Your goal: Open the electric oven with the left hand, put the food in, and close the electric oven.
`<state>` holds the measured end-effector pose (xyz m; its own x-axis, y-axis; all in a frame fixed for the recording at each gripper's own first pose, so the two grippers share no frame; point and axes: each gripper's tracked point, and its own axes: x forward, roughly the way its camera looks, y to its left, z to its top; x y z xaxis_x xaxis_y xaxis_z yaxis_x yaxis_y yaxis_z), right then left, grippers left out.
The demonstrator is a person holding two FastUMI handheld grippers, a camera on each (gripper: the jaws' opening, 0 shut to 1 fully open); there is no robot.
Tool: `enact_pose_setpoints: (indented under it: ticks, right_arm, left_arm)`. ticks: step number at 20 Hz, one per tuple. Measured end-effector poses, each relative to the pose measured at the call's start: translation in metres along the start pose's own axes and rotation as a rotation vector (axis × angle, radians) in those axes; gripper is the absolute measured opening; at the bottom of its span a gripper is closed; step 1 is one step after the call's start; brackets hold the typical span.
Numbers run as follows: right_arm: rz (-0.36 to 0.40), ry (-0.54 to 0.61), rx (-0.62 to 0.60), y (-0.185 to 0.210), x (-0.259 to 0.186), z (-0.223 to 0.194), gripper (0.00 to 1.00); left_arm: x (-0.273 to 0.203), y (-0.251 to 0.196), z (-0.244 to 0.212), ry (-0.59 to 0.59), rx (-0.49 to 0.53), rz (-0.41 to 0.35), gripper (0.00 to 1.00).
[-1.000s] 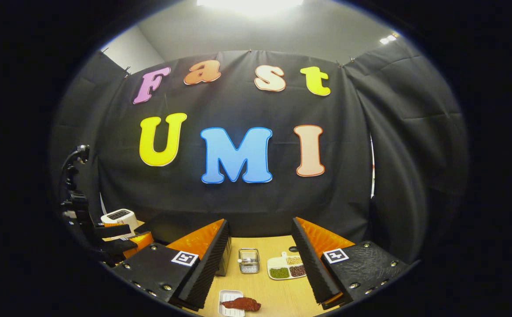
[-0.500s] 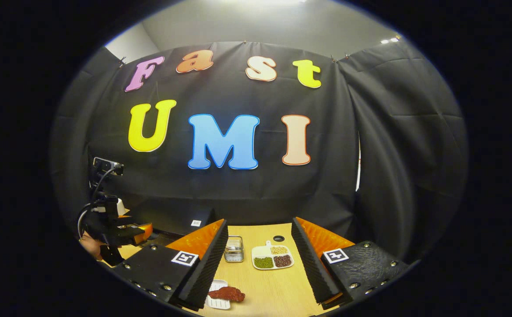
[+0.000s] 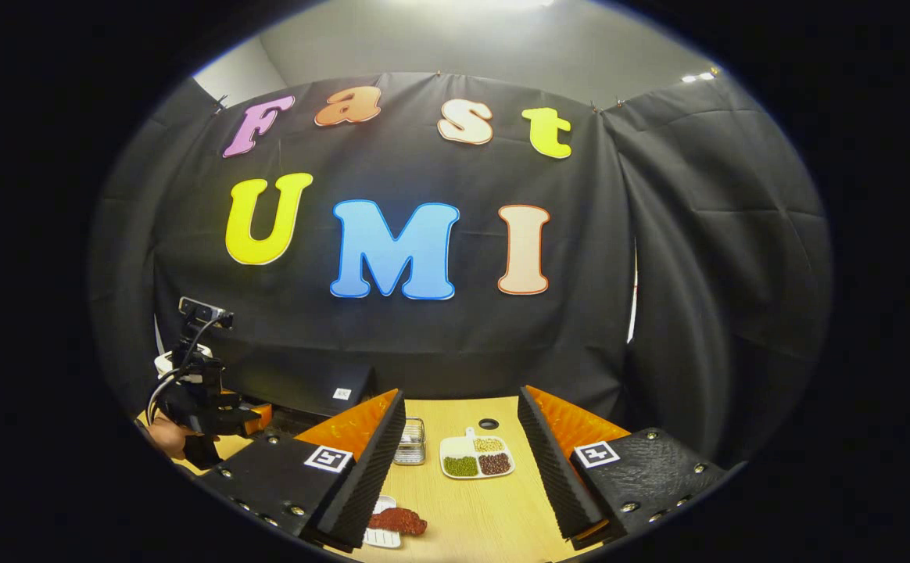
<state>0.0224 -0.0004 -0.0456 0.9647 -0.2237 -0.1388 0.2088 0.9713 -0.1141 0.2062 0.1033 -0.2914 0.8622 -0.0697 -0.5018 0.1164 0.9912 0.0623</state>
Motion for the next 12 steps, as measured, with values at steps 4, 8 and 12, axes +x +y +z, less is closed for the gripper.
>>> enact_pose_setpoints:
  ticks: [4,8,12]
  right_arm:
    - [0.020,-0.010,0.016,0.008,0.003,0.005,0.88]
    - [0.045,-0.011,0.007,0.018,0.003,0.004,0.88]
    - [0.044,-0.003,0.001,0.016,-0.002,0.001,0.88]
  left_arm:
    - [-0.001,0.003,-0.002,-0.001,0.004,-0.006,0.98]
    - [0.009,0.002,0.005,-0.006,0.004,-0.001,0.97]
    - [0.017,0.006,0.004,0.007,-0.013,0.011,0.98]
